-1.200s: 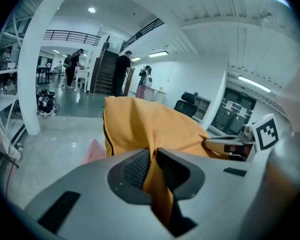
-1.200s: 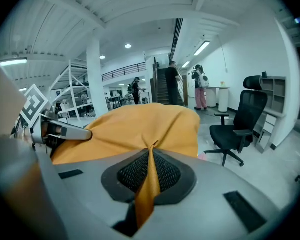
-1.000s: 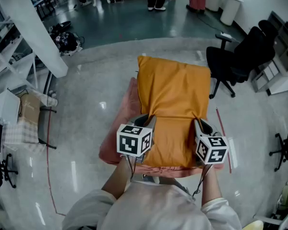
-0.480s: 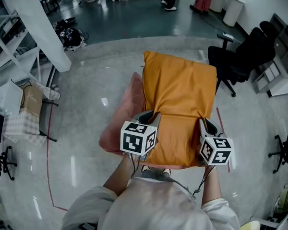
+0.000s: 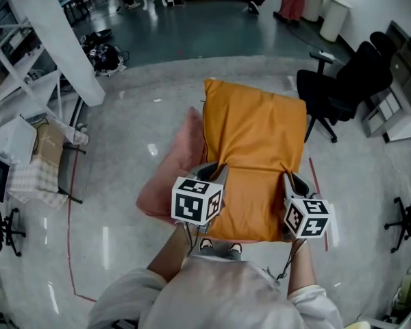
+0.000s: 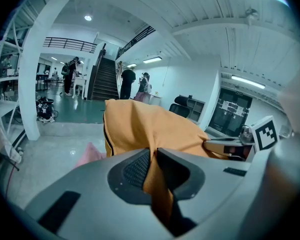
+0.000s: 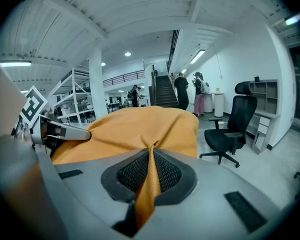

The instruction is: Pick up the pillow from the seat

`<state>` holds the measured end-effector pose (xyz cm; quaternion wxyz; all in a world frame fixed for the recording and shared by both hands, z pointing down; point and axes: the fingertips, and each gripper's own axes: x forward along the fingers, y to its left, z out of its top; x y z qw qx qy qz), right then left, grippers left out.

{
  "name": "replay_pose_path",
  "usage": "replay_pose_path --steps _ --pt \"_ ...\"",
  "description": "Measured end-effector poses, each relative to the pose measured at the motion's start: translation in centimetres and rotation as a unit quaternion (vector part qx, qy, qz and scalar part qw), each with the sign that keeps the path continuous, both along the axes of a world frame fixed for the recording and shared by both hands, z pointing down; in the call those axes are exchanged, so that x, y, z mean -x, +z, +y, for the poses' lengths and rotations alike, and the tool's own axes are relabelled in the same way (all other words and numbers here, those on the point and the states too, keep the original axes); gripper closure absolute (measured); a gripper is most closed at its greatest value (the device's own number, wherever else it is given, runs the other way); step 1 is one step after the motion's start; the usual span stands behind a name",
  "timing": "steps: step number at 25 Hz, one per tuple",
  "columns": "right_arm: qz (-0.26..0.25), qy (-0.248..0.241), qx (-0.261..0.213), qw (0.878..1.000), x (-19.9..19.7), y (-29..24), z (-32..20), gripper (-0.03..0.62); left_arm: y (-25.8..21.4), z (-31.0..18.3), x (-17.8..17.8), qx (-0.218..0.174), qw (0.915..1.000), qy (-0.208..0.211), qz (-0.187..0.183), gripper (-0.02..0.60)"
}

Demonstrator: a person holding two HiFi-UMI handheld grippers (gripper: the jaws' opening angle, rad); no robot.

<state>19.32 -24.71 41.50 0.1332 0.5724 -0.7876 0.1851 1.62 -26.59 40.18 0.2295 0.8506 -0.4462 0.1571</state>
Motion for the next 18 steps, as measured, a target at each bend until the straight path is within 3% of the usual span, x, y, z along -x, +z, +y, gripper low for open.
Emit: replay_pose_path --steps 18 --pt "0.002 -0.003 -0.006 1.0 -1.4 -0.2 -0.1 0.554 -0.3 0.0 -1.3 -0.006 1.0 -0.003 -0.003 0.535"
